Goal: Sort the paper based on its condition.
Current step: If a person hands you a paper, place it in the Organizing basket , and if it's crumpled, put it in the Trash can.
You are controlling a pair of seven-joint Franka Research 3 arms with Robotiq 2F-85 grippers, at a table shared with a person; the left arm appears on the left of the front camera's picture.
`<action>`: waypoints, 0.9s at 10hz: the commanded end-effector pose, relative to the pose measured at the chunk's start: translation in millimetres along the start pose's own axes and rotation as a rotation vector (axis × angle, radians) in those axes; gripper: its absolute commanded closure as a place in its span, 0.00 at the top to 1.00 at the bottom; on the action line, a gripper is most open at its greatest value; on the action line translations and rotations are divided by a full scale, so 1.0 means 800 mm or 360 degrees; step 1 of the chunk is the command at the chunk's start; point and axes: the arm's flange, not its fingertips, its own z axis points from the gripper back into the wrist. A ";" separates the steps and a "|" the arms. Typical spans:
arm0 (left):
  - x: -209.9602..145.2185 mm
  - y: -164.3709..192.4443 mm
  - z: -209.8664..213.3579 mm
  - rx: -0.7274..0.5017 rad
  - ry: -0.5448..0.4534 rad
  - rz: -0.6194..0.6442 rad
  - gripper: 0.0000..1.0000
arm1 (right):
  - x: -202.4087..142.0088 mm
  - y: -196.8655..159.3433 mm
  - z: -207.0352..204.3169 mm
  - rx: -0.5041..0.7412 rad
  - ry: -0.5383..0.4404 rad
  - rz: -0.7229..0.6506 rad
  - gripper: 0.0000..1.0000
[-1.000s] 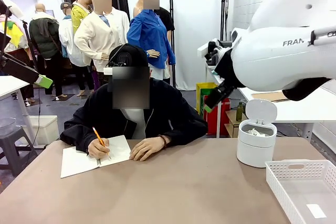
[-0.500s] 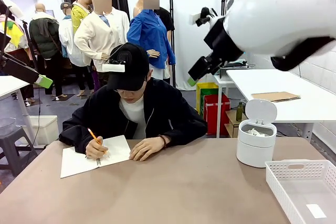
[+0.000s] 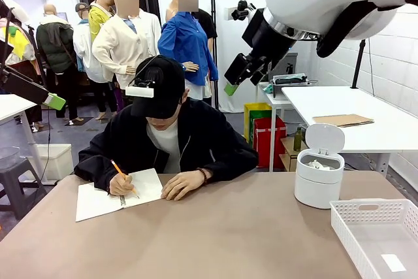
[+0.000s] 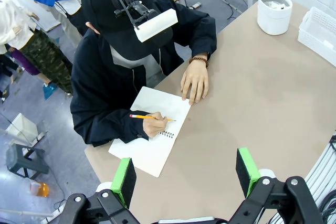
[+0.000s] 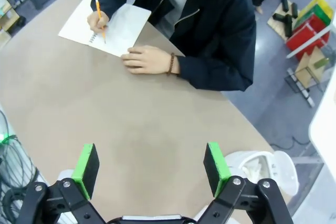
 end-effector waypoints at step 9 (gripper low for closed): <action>0.000 0.001 0.000 0.0002 -0.0001 0.0003 1.00 | 0.001 0.000 -0.001 -0.0004 0.0002 0.0010 1.00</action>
